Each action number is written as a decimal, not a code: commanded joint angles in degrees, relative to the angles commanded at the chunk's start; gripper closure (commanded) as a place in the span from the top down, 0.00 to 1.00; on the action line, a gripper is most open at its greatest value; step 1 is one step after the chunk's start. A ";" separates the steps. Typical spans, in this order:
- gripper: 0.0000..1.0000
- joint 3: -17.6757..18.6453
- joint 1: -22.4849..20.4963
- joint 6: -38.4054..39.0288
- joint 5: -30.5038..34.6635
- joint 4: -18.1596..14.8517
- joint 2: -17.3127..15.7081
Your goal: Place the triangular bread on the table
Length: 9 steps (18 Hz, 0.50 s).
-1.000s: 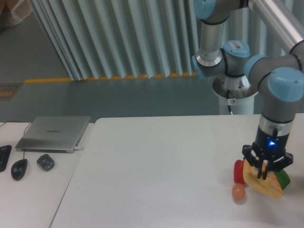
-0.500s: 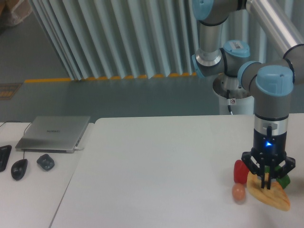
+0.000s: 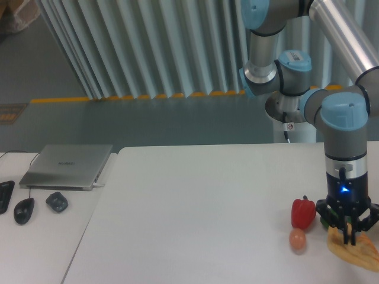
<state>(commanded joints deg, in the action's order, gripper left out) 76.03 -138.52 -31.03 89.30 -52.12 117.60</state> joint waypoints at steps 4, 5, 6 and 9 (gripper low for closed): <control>0.15 -0.01 -0.35 -0.26 0.00 2.47 -0.09; 0.15 0.70 -0.26 -0.26 0.09 2.46 -0.17; 0.17 1.14 -0.26 -0.09 0.09 2.38 -0.26; 0.20 3.68 0.09 0.44 0.09 2.20 -0.44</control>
<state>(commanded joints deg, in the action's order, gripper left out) 79.71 -138.43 -30.59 89.38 -49.92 117.16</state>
